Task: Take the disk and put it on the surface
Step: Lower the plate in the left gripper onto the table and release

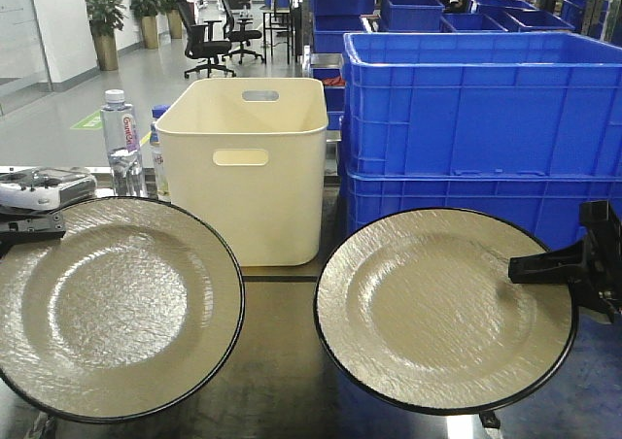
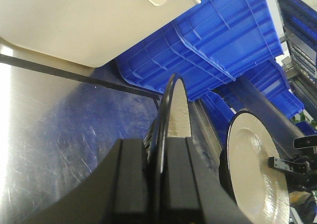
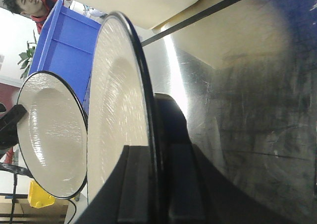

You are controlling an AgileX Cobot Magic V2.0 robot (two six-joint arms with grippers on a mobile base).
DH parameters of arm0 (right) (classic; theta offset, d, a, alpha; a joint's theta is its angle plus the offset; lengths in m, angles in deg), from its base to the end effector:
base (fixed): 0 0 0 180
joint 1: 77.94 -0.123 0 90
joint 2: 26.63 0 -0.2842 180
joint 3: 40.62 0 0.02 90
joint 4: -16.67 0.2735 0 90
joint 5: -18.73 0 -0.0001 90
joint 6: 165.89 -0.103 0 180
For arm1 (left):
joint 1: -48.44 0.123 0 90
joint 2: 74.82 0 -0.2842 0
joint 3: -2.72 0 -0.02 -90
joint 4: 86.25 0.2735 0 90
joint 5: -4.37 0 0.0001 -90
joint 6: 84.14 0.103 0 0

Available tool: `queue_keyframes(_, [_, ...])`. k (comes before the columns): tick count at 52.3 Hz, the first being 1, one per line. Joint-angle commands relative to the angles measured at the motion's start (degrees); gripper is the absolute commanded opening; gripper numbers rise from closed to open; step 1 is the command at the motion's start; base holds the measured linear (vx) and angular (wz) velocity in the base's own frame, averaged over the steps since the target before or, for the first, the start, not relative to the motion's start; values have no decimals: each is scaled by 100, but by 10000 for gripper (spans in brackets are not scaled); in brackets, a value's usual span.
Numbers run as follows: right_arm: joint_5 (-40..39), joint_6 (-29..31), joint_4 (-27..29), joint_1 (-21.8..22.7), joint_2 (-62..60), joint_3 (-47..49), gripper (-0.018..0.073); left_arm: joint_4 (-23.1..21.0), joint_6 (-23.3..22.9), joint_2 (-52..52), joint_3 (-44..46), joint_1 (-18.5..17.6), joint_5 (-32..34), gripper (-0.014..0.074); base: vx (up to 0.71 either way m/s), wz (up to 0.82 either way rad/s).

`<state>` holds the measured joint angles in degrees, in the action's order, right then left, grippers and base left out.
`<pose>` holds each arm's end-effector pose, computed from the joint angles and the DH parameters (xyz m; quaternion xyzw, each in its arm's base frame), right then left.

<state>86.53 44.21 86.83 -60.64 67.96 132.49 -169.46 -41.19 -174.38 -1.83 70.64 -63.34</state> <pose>0.3383 -0.0114 0.3320 0.0746 0.8283 0.4730 0.2911 0.3620 0.0455 0.3355 -0.0697 0.7710 -0.5028 0.3846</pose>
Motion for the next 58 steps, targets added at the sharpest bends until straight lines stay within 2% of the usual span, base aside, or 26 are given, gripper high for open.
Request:
queue_keyframes(1, [140,-19,804,16,-253,172,-9,-838,-112,283,147,4,-294,-8,0,-2])
queue_keyframes(43, [68,-19,858,16,-253,172,-9,-816,-114,276,147,-24,-374,-8,0,0])
queue_keyframes(47, [-24,55,998,16,-253,172,-9,-611,-114,247,147,-230,-328,-6,0,0])
queue_keyframes(52, [-31,467,1439,16,-253,172,-9,-258,-148,166,147,-712,80,-6,0,0])
queue_keyframes(58, [79,644,2105,16,-253,172,-9,-343,-170,5,171,-1422,896,-3,0,0])
